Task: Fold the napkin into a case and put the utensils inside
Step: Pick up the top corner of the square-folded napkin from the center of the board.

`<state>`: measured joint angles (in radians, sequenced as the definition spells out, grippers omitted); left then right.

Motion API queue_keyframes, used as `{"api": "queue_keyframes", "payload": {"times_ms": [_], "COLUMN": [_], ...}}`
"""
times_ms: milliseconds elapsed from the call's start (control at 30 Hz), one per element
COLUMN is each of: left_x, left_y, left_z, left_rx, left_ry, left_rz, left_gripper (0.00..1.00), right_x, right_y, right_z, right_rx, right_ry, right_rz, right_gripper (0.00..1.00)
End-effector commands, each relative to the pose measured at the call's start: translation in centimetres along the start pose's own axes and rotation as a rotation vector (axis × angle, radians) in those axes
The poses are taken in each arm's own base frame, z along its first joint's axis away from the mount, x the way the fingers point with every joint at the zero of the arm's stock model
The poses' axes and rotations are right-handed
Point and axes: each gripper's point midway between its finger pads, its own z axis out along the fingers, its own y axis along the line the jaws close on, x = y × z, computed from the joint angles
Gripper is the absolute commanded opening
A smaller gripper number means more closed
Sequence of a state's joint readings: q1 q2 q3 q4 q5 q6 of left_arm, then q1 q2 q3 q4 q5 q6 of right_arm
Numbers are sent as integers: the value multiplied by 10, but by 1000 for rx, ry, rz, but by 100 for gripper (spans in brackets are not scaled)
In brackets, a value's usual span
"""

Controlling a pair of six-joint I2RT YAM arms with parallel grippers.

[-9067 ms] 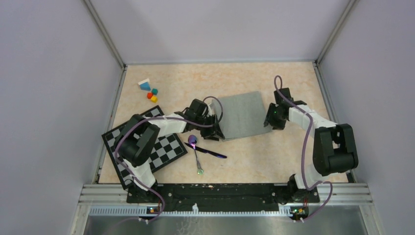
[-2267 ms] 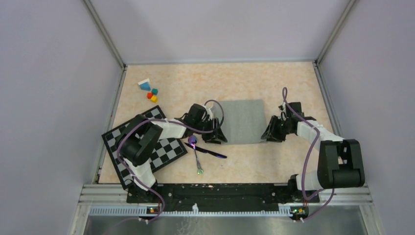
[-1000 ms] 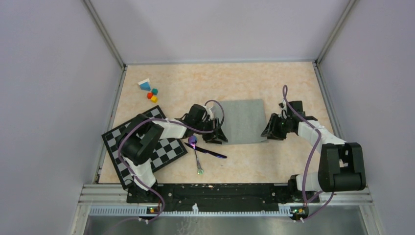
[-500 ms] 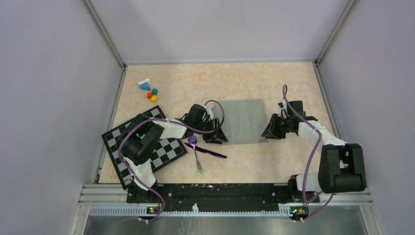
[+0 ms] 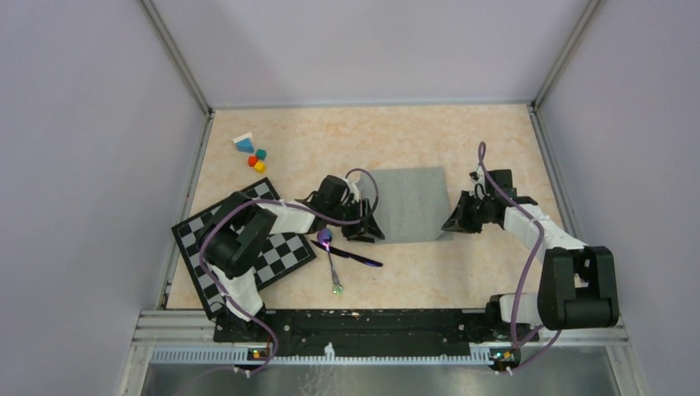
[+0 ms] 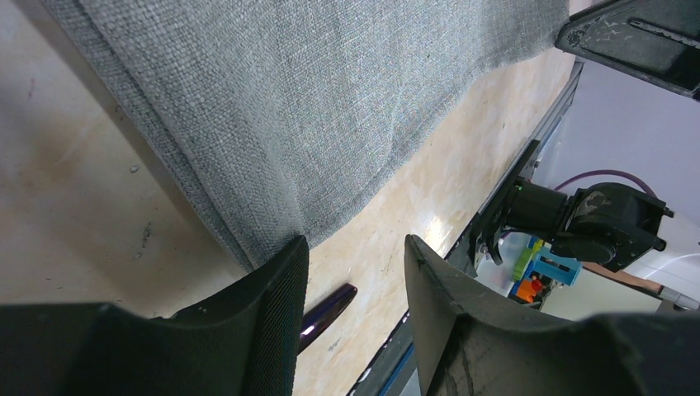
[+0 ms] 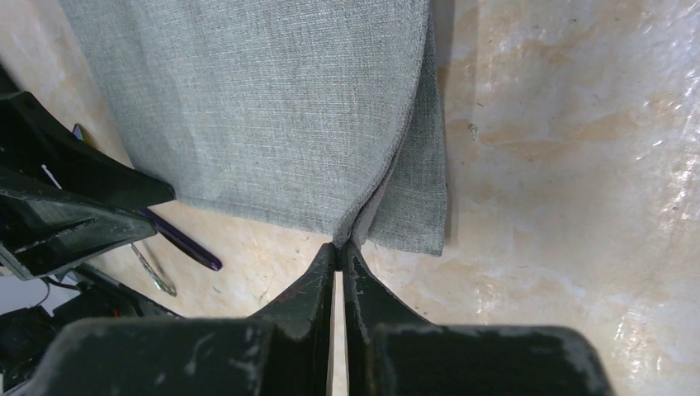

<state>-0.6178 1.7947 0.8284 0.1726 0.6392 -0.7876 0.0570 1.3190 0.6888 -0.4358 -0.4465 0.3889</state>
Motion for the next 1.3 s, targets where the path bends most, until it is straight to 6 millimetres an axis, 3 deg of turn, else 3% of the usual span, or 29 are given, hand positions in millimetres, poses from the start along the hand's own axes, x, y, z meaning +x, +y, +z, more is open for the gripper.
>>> {"api": "queue_keyframes", "payload": {"times_ms": [0, 133, 200, 533, 700, 800, 933, 1100, 1267], "left_x": [8, 9, 9, 9, 9, 10, 10, 11, 11], "left_y": [17, 17, 17, 18, 18, 19, 20, 20, 20], "left_z": [7, 8, 8, 9, 9, 9, 11, 12, 10], "left_rx": [-51, -51, -52, -45, -48, -49, -48, -43, -47], "left_ry": [9, 11, 10, 14, 13, 14, 17, 22, 20], "left_rz": [-3, -2, -3, -5, -6, -6, -7, -9, -5], "left_gripper": [52, 52, 52, 52, 52, 52, 52, 52, 52], "right_x": [-10, -9, -9, -3, -4, -10, -17, -16, -19], "right_y": [15, 18, 14, 0, -2, 2, 6, 6, 6], "right_z": [-7, -8, -6, 23, 21, 10, -4, -4, -6], "right_rx": [-44, -53, -40, -41, -21, -11, 14, 10, 22], "right_ry": [-28, -19, -21, 5, 7, -19, -50, -43, -51], "right_rz": [-21, -14, -9, 40, 34, 21, -1, 3, -6], "right_gripper": [0, 0, 13, 25, 24, 17, 17, 14, 19]}}
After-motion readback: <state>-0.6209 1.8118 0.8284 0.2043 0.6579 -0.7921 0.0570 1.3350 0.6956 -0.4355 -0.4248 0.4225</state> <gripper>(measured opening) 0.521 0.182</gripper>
